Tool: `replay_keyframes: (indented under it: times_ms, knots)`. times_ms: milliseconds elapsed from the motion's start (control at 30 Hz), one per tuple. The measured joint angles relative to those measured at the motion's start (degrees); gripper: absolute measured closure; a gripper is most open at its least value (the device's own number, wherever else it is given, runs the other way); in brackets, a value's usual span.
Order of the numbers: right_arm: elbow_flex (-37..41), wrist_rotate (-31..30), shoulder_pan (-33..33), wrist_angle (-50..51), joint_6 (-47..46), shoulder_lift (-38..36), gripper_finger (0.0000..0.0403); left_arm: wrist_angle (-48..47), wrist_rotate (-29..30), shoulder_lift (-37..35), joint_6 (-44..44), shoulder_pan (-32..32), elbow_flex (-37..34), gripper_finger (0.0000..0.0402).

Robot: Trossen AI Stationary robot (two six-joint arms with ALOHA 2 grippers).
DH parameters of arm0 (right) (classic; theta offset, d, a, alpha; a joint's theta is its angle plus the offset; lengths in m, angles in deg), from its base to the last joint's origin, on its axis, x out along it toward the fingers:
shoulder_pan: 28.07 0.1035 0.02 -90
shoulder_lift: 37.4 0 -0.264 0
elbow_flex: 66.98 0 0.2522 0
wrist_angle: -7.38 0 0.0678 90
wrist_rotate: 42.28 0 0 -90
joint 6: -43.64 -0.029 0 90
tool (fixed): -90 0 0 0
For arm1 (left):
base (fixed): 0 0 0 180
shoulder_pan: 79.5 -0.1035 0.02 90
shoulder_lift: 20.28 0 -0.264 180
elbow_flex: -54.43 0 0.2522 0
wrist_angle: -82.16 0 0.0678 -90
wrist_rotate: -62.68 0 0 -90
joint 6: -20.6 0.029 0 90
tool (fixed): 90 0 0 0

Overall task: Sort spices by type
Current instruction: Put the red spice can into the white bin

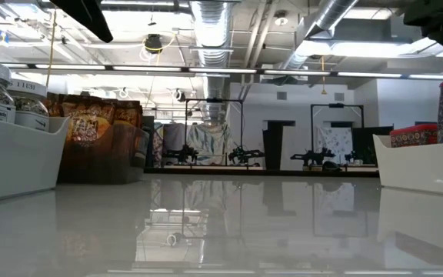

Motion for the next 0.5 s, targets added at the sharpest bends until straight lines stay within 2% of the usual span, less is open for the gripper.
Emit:
replay_keyframes:
  times_ms: [500]
  knots:
    - [0.00, -0.02, -0.30, 0.07, -0.18, 0.00, 0.0143, 0.02, -0.06, -0.01, -0.28, 0.00, 0.00, 0.0096]
